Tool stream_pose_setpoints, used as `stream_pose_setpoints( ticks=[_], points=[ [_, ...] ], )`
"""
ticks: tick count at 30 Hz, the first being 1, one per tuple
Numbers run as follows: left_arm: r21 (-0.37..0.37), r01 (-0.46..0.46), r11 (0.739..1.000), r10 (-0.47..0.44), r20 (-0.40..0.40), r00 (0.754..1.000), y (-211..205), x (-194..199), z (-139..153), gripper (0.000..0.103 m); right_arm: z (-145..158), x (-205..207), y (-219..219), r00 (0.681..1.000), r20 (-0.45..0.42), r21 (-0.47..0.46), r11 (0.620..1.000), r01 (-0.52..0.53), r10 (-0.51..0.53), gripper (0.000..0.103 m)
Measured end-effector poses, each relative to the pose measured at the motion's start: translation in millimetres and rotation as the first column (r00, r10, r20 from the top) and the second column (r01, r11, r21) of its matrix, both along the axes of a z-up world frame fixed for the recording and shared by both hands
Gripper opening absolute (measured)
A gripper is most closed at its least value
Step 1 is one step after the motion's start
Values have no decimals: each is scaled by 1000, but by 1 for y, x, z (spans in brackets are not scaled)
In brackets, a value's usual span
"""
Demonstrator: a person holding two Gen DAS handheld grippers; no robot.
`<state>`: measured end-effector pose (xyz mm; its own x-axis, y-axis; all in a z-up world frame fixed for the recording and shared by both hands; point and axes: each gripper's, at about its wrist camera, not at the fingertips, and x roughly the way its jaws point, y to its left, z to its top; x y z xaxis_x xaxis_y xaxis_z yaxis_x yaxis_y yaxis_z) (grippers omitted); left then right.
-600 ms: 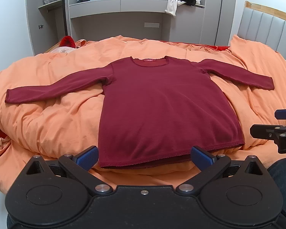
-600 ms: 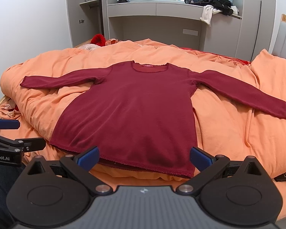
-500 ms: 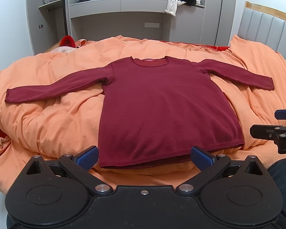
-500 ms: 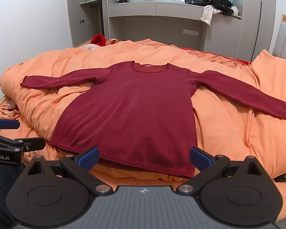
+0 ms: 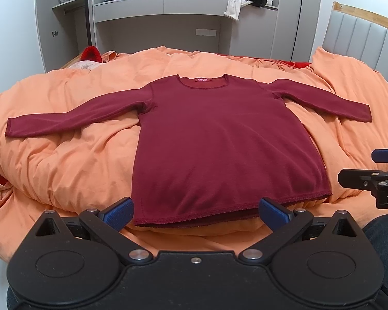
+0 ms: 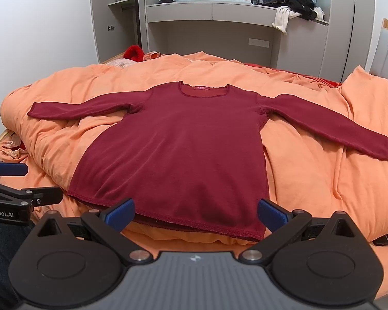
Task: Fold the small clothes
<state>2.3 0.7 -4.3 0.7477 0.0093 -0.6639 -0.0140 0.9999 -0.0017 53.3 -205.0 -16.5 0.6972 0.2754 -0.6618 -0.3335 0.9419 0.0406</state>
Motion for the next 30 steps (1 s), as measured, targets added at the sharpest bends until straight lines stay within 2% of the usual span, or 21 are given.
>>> stream_pose_setpoints(
  ticks=[3,24,27,30],
  points=[
    [-14,-1,1000,1,-1,1000,1,0,0,102,0,1,0,1000,-1,1,1000,1,-1,103],
    [16,1,1000,-1,6,1000,-3,-1,-1,102,2,-1,-2,1000,2,5,1000,1,-1,103],
    [65,1,998,-3,30,1000,-5,-3,1,102,3,-2,-4,1000,5,8,1000,0,0,103],
    [80,0,997,-3,41,999,-6,-4,3,102,4,-2,-6,1000,8,12,1000,3,-3,103]
  ],
)
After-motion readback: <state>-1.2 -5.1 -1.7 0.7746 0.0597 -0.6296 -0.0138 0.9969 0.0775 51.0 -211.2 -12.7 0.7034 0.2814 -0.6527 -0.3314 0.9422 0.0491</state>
